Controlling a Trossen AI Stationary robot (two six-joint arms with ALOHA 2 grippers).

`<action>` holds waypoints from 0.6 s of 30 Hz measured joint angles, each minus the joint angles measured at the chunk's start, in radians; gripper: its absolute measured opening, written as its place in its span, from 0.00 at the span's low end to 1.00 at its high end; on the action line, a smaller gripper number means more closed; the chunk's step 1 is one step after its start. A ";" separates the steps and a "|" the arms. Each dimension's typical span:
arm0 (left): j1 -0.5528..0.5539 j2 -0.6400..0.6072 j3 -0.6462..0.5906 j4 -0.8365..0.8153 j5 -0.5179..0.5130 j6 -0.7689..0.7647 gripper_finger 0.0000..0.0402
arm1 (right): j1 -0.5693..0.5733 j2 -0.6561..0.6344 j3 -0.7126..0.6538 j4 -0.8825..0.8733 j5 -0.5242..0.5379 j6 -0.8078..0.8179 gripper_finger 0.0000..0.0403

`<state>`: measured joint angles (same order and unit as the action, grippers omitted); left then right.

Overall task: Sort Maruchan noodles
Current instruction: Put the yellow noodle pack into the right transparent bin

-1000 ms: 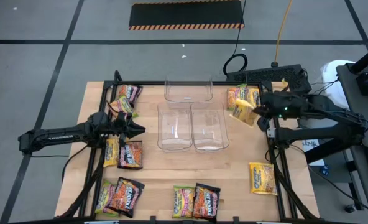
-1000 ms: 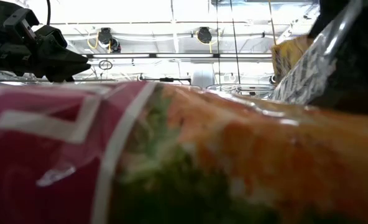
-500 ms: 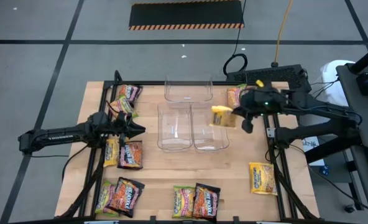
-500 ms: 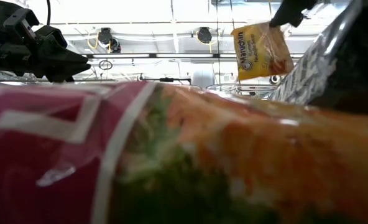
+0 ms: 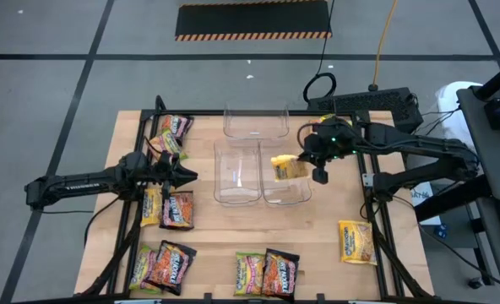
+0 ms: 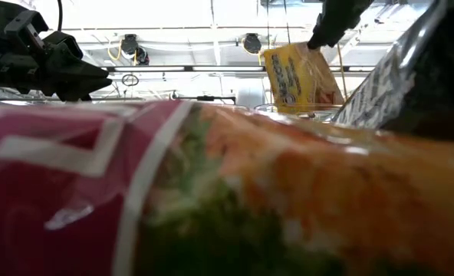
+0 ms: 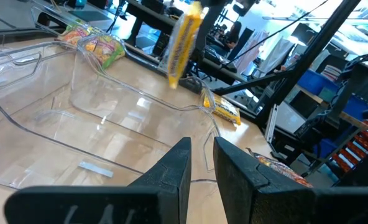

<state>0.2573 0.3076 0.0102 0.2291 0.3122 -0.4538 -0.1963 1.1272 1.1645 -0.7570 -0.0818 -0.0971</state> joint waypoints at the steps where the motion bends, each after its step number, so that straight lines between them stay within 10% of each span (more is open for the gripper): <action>1: 0.000 0.000 0.000 0.000 0.000 0.000 0.18 | -0.006 0.011 0.000 0.001 0.001 -0.016 0.00; 18: 0.000 0.000 0.000 0.000 0.000 0.000 0.18 | -0.260 0.209 0.000 0.169 -0.168 -0.184 0.00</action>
<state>0.2575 0.3075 0.0103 0.2291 0.3119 -0.4538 -0.4568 1.3365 1.1641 -0.5881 -0.2495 -0.2815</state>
